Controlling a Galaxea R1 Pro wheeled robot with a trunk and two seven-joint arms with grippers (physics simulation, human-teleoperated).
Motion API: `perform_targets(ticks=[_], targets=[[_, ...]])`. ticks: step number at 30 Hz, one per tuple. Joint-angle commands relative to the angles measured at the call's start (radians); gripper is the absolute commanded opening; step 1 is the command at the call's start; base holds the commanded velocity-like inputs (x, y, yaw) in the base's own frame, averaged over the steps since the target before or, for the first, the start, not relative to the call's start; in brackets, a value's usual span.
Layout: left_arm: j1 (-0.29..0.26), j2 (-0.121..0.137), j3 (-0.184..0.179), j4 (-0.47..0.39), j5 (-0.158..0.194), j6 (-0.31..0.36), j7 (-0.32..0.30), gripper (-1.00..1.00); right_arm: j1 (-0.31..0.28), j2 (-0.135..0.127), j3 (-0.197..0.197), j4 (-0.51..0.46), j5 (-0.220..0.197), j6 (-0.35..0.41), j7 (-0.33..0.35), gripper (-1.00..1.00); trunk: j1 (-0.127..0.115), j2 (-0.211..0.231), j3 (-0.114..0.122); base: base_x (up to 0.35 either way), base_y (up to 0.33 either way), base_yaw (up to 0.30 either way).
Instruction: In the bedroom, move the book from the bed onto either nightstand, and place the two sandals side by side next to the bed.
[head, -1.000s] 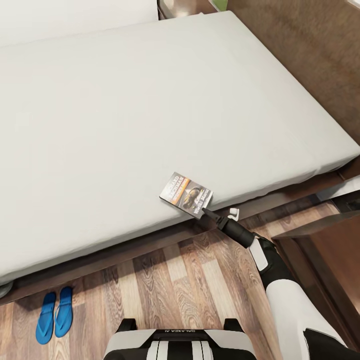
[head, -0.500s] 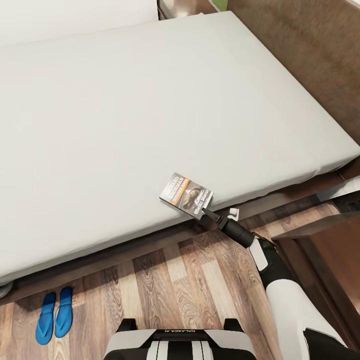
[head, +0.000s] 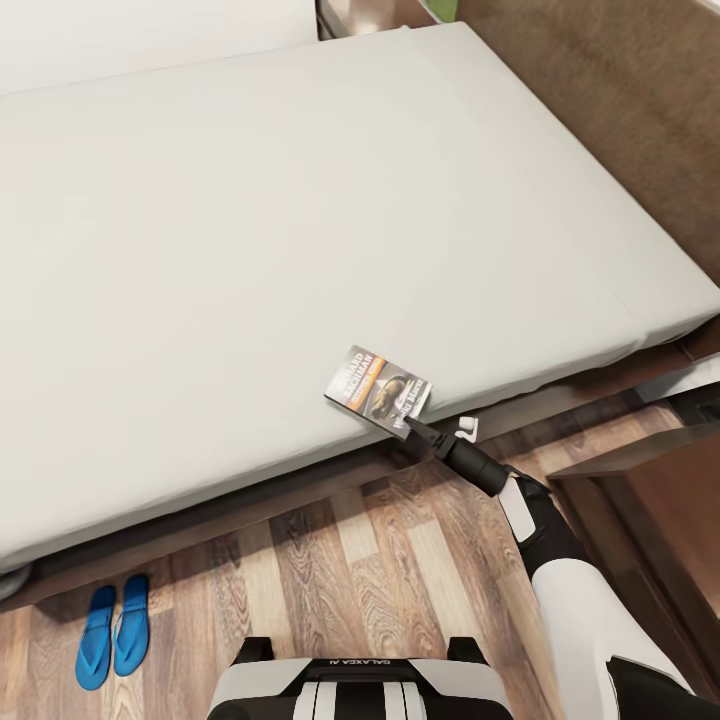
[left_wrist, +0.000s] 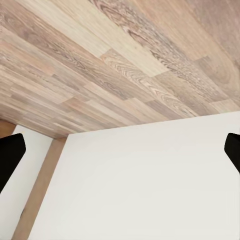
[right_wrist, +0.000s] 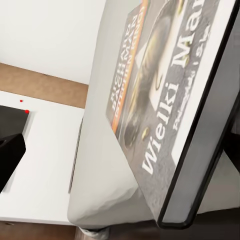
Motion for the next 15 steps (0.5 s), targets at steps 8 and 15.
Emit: perform_targets(ticks=[8,15], targets=[[0.000,0.000,-0.009,-0.002,0.008,0.005,0.003,1.00,-0.001,0.001,-0.004,0.011,-0.001,0.010,0.004,1.00,0.000,0.000,0.000,0.000,0.064,0.000],[-0.001,0.000,-0.009,-0.002,0.008,0.005,0.003,1.00,-0.001,0.001,-0.004,0.014,-0.001,0.010,0.004,1.00,0.000,0.000,0.000,0.000,0.013,0.000]])
